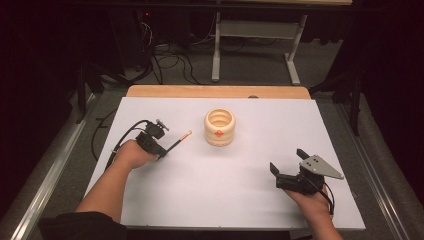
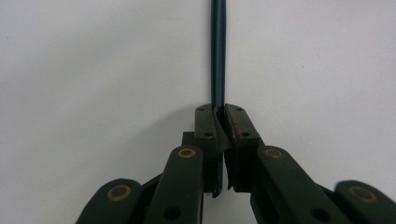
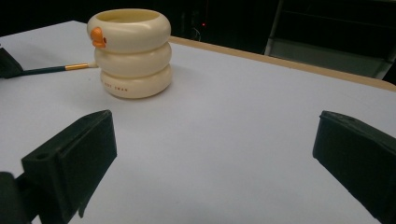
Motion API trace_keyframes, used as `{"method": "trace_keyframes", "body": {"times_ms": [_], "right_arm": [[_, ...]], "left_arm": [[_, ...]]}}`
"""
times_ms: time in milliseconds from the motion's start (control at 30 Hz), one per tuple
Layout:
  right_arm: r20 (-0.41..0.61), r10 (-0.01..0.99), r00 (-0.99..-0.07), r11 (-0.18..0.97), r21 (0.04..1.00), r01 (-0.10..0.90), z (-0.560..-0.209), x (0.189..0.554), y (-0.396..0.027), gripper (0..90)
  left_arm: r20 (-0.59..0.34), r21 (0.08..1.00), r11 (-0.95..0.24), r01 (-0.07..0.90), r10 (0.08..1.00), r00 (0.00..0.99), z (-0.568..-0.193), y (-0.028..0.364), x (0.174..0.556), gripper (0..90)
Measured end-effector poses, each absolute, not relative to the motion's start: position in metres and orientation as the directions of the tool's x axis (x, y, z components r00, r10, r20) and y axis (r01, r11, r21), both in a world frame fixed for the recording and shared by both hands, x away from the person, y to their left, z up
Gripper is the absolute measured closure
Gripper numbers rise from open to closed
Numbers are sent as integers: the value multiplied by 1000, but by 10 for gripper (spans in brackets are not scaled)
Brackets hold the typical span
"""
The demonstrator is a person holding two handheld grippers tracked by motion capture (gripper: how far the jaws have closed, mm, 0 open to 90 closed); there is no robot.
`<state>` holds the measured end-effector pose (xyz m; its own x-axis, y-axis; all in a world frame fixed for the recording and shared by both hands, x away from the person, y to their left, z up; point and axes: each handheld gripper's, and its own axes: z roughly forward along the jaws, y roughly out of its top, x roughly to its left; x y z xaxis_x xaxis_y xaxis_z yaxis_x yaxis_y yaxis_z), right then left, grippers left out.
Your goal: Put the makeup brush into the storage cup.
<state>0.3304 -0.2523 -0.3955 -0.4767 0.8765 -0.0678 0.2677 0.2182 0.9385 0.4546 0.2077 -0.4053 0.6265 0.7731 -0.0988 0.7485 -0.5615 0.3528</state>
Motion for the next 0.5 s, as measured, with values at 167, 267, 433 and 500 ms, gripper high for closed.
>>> {"method": "trace_keyframes", "body": {"times_ms": [167, 267, 433, 500], "right_arm": [[-64, 877, -475, 211, 941, 263, -395, 330, -253, 11], [-55, 880, -471, 203, 941, 269, -395, 329, -253, 11], [-62, 879, -472, 207, 942, 262, -395, 329, -254, 11], [-58, 881, -470, 204, 943, 265, -395, 329, -254, 11]], "left_arm": [[-110, 354, -550, 757, 779, 617, -405, 209, 455, 852], [-115, 368, -543, 755, 779, 616, -403, 208, 454, 852], [-116, 381, -535, 754, 781, 614, -398, 210, 453, 852], [-116, 388, -529, 754, 784, 610, -397, 212, 452, 852]]}}
